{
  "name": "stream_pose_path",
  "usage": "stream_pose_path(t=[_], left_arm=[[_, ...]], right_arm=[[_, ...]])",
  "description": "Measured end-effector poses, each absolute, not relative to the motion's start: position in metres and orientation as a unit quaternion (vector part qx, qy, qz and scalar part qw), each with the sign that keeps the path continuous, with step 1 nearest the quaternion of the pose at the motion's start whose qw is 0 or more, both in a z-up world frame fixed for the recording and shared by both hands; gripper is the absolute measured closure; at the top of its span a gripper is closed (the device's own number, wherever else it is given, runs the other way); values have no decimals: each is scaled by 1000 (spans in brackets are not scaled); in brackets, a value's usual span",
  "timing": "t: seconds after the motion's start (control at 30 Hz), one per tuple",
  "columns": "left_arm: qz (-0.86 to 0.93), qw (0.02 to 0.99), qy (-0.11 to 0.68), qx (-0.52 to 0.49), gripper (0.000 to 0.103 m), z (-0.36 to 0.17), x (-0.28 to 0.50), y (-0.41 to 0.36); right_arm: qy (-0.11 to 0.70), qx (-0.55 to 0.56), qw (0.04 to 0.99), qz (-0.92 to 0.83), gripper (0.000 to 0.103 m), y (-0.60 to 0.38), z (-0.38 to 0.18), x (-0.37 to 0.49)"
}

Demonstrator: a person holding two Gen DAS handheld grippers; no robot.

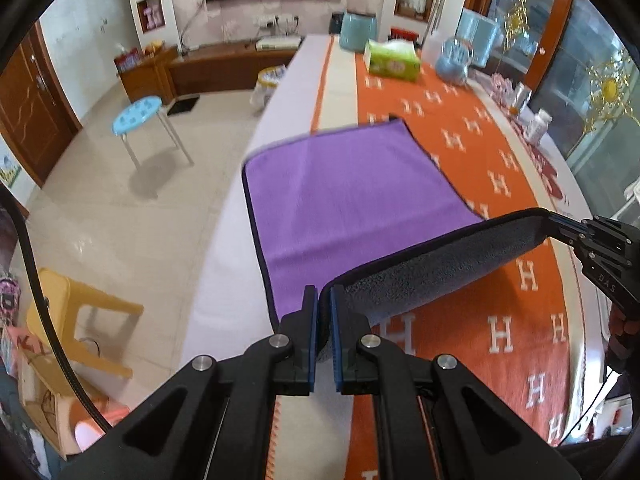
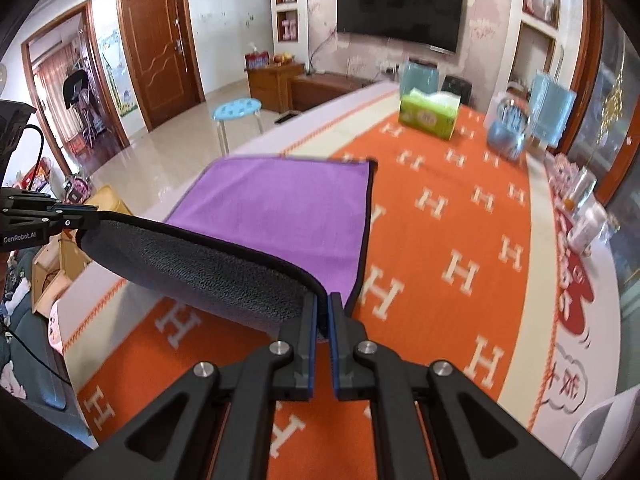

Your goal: Fold towel

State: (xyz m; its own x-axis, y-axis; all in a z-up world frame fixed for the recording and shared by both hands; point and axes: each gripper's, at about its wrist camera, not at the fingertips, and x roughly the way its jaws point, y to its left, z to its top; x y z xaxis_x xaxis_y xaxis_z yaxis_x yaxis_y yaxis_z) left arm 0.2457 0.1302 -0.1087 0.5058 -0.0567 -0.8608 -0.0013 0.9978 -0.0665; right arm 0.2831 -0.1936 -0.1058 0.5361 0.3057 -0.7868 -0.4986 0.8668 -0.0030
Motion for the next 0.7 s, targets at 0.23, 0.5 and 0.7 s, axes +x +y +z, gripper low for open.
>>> stream_pose_path(t=[0.23, 0.5, 0.7], left_arm=[[0, 898, 439, -26, 99, -71, 267, 145], [7, 919, 394, -11, 99, -65, 308, 157], [14, 923, 385, -1, 99, -77, 345, 166]], right_arm=[[355, -108, 900, 230, 98, -186, -73, 305], [298, -100, 923, 220, 98, -177, -65, 342], [283, -111, 929, 211, 98, -163, -81, 373]])
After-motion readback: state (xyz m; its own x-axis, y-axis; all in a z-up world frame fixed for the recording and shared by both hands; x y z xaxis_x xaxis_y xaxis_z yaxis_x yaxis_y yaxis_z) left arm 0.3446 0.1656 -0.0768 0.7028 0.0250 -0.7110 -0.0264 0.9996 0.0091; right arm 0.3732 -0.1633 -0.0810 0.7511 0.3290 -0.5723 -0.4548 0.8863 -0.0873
